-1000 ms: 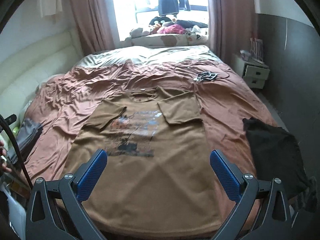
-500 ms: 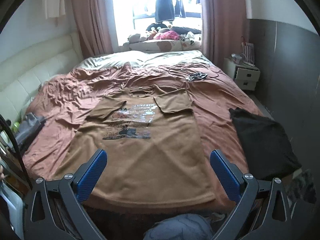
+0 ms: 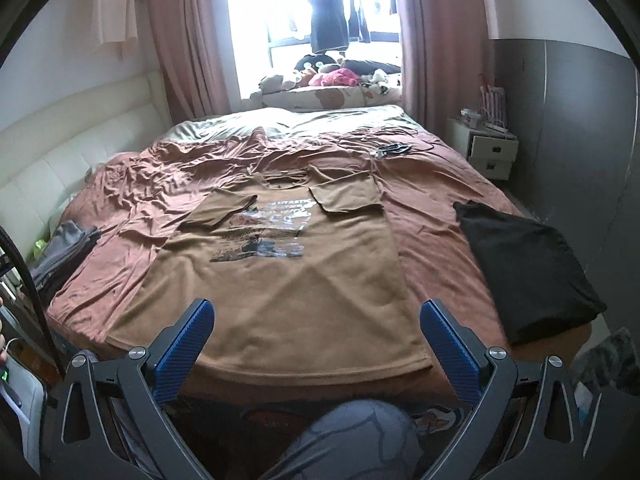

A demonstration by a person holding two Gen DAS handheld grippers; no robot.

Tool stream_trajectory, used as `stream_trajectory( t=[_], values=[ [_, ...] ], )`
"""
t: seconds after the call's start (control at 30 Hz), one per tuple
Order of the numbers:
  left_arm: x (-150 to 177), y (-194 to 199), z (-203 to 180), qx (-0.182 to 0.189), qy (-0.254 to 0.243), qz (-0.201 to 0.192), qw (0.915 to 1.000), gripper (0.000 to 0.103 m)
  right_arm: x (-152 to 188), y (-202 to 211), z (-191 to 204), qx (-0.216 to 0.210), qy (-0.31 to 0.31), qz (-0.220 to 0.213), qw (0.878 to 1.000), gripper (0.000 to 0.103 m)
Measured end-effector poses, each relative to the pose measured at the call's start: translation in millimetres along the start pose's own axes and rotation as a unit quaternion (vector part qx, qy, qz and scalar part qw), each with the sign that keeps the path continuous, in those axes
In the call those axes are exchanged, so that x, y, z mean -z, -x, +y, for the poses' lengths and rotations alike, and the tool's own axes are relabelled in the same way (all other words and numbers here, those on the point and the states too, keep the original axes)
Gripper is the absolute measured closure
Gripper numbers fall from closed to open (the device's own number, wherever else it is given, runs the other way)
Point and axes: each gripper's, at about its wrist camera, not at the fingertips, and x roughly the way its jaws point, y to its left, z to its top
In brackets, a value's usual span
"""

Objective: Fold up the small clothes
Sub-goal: 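Lift both grippers away from the shirt, open, then lower both grippers to the shirt hem and close them on it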

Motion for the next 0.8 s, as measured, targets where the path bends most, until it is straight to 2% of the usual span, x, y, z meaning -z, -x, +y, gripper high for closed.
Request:
stream_trajectory(
  t=[0.2,0.3,0.47,0.6,0.8],
  values=[
    [19.8,5.1,-2.2,-0.003,-0.017,0.011,0.9998,0.0,18.0,2.5,4.4,0.018,0.002,-0.009,1.0,0.0],
    [30.1,4.4,-4.1,-0.013,-0.031,0.013,0.9994,0.0,26.2,3.0,2.6,0.003,0.0,-0.029,1.0,0.0],
    [45.0,-12.1,-2.5,-0.015,-0.036,0.03,0.9988,0.0,39.3,-4.9,-5.4,0.006,0.0,-0.038,0.999,0.0],
    [53.0,-34.0,2.2,-0.011,-0.023,0.045,0.9987,0.0,45.8,-17.4,-12.4,0.019,0.005,-0.017,1.0,0.0],
    [58.7,-66.7,9.5,0.003,0.002,0.062,0.998,0.0,48.2,-43.1,-43.5,0.042,-0.04,0.016,0.998,0.0]
  ],
)
